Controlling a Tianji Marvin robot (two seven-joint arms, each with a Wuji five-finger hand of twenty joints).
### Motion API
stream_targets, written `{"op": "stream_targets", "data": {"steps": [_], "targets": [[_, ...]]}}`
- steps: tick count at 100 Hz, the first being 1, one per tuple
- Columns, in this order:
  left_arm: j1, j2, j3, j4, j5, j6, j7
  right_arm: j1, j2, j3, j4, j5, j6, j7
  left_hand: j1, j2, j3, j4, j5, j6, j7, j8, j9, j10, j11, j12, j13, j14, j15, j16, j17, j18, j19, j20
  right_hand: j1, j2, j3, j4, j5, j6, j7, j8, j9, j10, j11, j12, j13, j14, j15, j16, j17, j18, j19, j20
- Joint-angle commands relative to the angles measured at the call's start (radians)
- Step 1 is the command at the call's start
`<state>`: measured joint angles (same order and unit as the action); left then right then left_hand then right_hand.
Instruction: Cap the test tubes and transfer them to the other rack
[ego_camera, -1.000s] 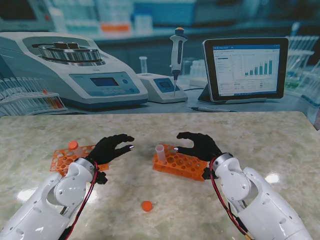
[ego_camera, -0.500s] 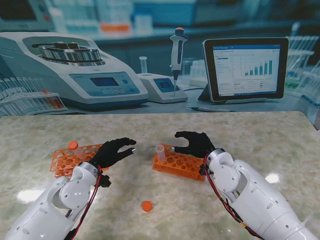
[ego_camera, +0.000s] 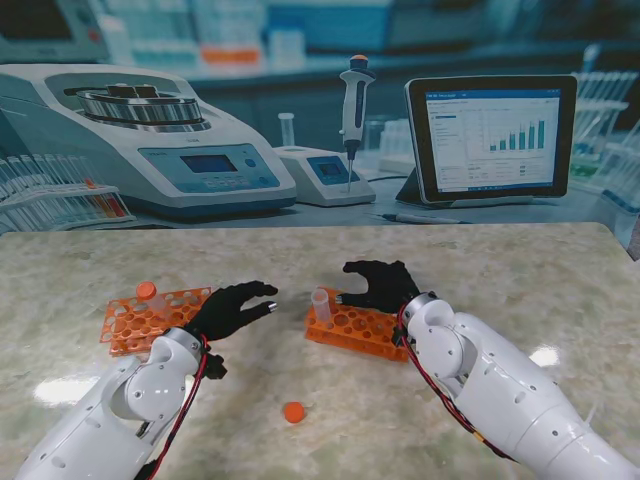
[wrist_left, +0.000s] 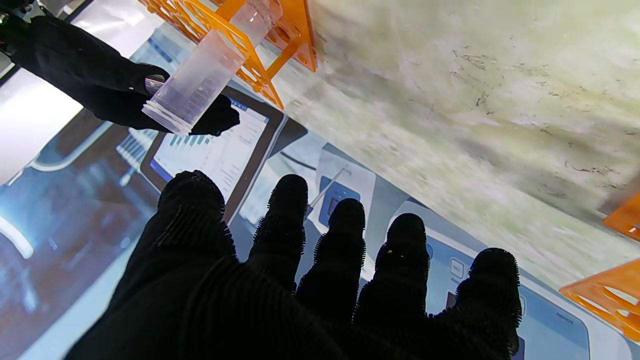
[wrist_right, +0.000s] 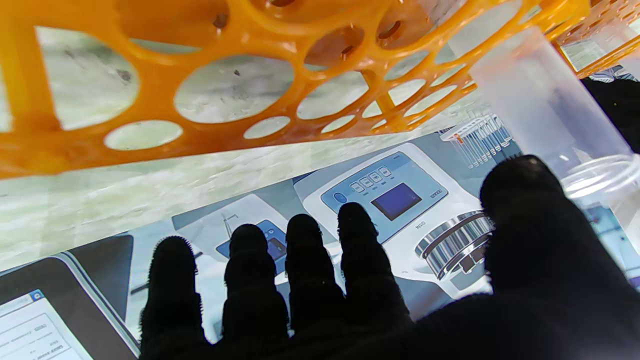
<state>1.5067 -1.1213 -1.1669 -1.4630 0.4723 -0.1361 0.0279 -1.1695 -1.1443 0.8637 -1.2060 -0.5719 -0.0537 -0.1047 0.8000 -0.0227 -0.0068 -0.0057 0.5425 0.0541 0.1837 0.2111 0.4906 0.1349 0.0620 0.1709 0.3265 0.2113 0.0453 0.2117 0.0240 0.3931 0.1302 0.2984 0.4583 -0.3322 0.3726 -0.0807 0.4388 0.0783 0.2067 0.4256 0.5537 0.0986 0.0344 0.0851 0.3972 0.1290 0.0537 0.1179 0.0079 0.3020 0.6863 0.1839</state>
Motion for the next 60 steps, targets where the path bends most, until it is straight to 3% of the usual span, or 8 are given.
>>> {"op": "stream_targets", "data": {"steps": [1, 38, 60], "targets": [[0.0, 0.001, 0.001, 0.0, 0.005, -0.004, -0.007, 0.011, -0.016, -0.013, 0.017, -0.002, 0.002, -0.009, 0.001, 0.042, -0.012, -0.003, -0.002, -0.001, -0.019, -0.01, 0.009, 0.002, -0.016, -0.007, 0.01, 0.002, 0.003, 0.013, -0.017, 0.008, -0.002, -0.004, -0.03, -0.04, 0.016, 0.007, -0.033, 0.018, -0.018, -0.015, -0.03, 0.012, -0.008, -0.01, -0.033, -0.012, -0.005, -0.017, -0.017, 0.01, -0.011, -0.029], [0.006, 0.003, -0.004, -0.004, 0.007, -0.011, -0.013, 0.06, -0.045, -0.08, 0.102, 0.024, -0.013, -0.065, 0.0, 0.041, -0.012, -0.003, -0.002, -0.002, -0.018, -0.009, 0.008, 0.0, -0.016, -0.007, 0.008, 0.001, 0.002, 0.012, -0.019, 0.007, -0.006, -0.004, -0.032, -0.062, 0.034, 0.003, -0.019, 0.006, -0.009, -0.01, -0.014, 0.008, 0.007, -0.005, -0.01, -0.009, 0.006, -0.012, -0.015, 0.016, 0.009, -0.038], [0.01, 0.004, -0.007, -0.009, 0.008, -0.01, -0.016, 0.051, -0.044, -0.08, 0.097, 0.026, -0.031, -0.065, 0.001, 0.041, -0.012, -0.003, -0.003, -0.001, -0.018, -0.009, 0.008, 0.002, -0.016, -0.007, 0.008, 0.001, 0.002, 0.012, -0.019, 0.007, -0.007, -0.004, -0.012, -0.07, 0.044, 0.002, 0.006, -0.013, 0.007, -0.005, -0.005, 0.001, 0.009, -0.005, -0.002, -0.01, 0.007, -0.01, -0.013, 0.021, 0.017, -0.043]]}}
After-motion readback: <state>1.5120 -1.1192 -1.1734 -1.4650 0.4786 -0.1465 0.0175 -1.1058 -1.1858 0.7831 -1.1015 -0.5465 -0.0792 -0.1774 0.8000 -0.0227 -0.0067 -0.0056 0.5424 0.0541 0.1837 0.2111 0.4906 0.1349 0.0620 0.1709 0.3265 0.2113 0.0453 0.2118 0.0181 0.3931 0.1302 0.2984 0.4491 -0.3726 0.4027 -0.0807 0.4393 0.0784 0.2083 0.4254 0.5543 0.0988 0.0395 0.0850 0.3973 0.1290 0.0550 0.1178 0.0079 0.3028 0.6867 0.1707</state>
